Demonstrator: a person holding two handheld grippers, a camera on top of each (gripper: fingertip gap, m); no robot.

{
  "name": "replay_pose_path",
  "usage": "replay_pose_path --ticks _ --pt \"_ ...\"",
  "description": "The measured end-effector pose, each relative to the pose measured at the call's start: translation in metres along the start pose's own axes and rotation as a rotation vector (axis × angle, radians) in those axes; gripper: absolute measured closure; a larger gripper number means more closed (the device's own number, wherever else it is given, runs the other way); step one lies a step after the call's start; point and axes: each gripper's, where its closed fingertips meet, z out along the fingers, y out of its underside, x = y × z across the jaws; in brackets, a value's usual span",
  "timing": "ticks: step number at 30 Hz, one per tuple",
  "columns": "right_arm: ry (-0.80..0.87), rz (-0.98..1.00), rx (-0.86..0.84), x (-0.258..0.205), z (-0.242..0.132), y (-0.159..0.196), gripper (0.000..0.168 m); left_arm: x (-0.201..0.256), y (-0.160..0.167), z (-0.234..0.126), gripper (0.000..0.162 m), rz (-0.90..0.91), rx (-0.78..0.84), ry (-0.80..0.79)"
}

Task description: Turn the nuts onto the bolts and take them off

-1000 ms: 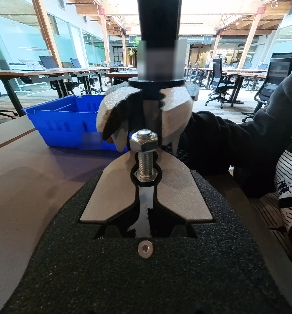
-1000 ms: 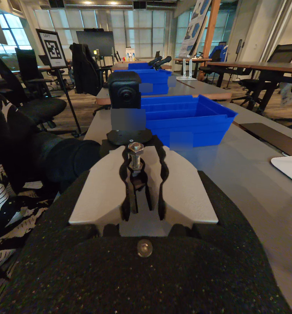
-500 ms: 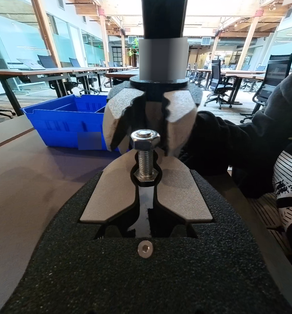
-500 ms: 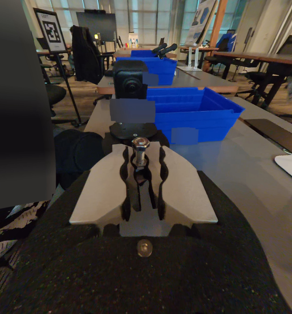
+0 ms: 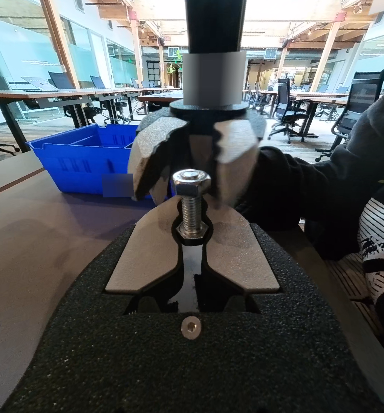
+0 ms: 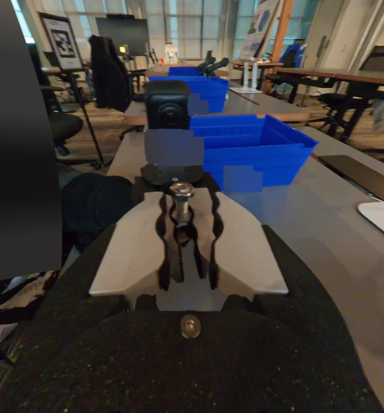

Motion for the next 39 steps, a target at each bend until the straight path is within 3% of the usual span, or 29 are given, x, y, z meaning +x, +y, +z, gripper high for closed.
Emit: replay_pose_path --ticks 3,6,10,13,16,18,22,28,33,39 --pt "0.024 0.041 0.048 0.012 -0.019 -0.003 0.168 -0.002 -0.002 -0.002 0.149 -0.013 0.018 -0.005" --pt "0.035 0.067 0.112 0.018 -0.032 -0.012 0.168 -0.001 -0.002 -0.001 0.149 -0.006 0.013 -0.002" --pt "-0.034 0.034 0.064 0.001 -0.013 -0.008 0.138 0.0 0.0 0.0 0.149 0.0 0.0 0.003" --pt "-0.041 0.023 0.034 -0.004 -0.002 -0.004 0.13 0.001 0.0 0.0 0.149 0.0 -0.001 0.004" --pt "0.001 0.021 0.036 0.005 -0.01 -0.005 0.136 0.0 0.0 0.0 0.149 -0.002 -0.001 0.002" --pt "0.049 0.056 0.071 0.018 -0.024 -0.007 0.158 0.0 -0.002 -0.001 0.149 -0.006 0.012 0.005" --pt "0.017 0.06 0.127 0.014 -0.03 -0.016 0.156 0.001 0.001 0.0 0.149 0.001 -0.004 0.008" --pt "-0.046 0.01 0.05 -0.007 -0.003 -0.008 0.134 0.001 0.001 0.0 0.149 0.0 -0.003 0.005" --pt "0.011 0.045 0.04 0.008 -0.017 -0.003 0.139 -0.002 0.0 -0.001 0.149 -0.019 0.0 -0.004" --pt "-0.049 0.008 0.054 -0.004 -0.009 -0.009 0.151 0.001 0.0 -0.001 0.15 -0.001 0.002 0.005"
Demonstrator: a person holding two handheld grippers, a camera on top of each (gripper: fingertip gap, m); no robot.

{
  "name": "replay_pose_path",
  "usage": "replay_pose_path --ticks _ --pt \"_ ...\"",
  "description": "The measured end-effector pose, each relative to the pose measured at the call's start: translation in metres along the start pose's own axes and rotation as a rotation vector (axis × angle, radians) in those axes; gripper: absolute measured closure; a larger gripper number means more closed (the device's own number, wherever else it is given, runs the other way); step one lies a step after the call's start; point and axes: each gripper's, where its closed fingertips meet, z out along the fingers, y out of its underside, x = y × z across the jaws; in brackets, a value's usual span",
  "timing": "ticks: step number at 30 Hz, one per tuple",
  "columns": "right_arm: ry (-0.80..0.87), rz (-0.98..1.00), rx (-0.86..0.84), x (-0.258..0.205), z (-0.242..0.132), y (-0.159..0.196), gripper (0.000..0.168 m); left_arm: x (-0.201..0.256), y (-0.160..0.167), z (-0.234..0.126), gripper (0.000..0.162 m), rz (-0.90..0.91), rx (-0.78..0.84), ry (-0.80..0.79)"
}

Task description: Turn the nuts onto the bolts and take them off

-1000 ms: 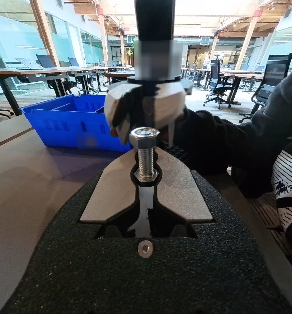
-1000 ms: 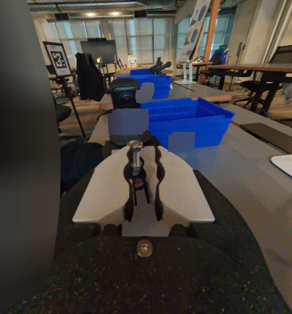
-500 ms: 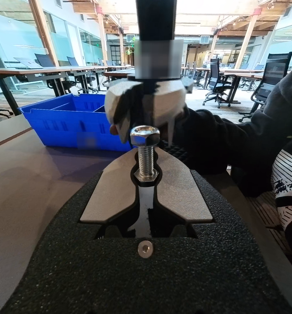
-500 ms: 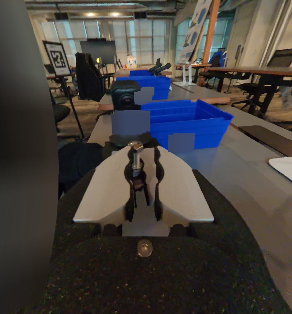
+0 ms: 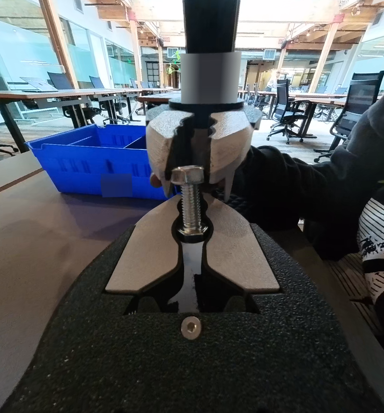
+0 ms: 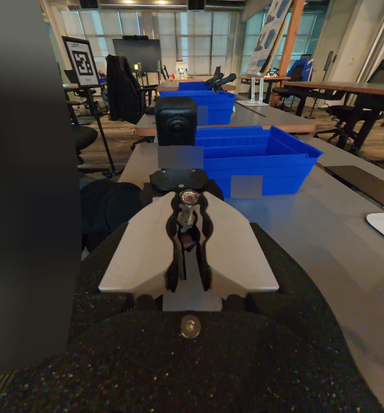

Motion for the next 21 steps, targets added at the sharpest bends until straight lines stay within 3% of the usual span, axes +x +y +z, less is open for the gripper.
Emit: replay_pose_path --ticks 21 --pt "-0.016 -0.049 -0.067 -0.005 0.003 0.009 0.153 0.004 0.01 0.005 0.145 0.039 -0.077 0.009"
